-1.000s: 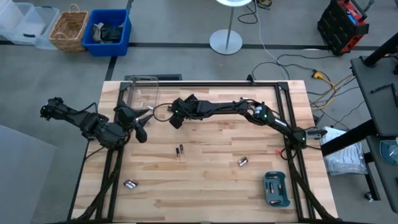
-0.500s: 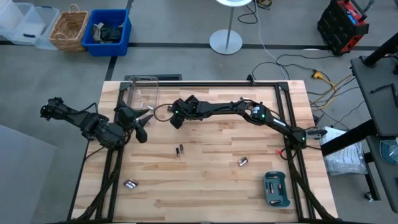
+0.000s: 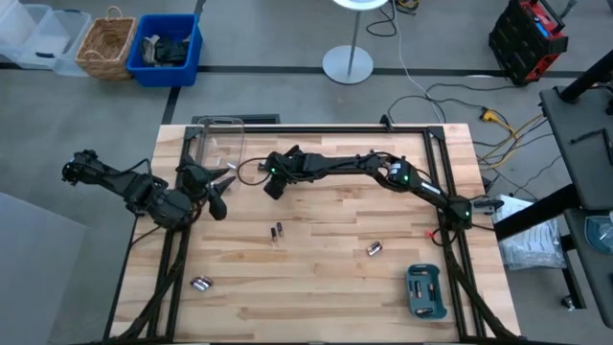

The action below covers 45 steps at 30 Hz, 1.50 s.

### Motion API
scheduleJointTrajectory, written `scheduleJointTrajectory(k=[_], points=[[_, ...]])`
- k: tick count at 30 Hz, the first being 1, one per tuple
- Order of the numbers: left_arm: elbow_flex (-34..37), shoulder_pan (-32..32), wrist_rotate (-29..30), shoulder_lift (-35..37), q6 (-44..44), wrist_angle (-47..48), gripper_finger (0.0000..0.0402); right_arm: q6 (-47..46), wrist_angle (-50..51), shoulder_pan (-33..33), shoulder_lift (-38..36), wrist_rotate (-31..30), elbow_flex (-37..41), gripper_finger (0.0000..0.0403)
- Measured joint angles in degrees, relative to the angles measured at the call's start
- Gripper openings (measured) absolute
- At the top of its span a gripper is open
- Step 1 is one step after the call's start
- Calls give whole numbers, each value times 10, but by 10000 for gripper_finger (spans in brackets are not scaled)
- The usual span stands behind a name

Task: Sort batteries
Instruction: Put the copper and black battery into the blue bin

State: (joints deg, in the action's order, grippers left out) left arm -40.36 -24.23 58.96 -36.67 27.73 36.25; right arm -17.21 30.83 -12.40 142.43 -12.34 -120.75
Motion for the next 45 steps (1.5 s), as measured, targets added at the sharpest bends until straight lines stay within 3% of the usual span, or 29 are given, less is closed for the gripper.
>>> scheduleJointTrajectory(k=[15, 26, 36, 42, 45], points=[[0, 0, 0, -1, 0, 8, 109, 45, 18, 3, -1, 24, 3, 47], [0, 0, 0, -11, 0, 9, 109, 74, 39, 3, -23, 46, 6, 46], [0, 0, 0, -13, 0, 9, 109, 123, 231, 7, -123, 64, -27, 46], [0, 0, 0, -14, 0, 8, 109, 172, 354, 22, -199, 157, -25, 40], [0, 0, 0, -15, 0, 8, 109, 163, 439, 35, -238, 163, -17, 43]])
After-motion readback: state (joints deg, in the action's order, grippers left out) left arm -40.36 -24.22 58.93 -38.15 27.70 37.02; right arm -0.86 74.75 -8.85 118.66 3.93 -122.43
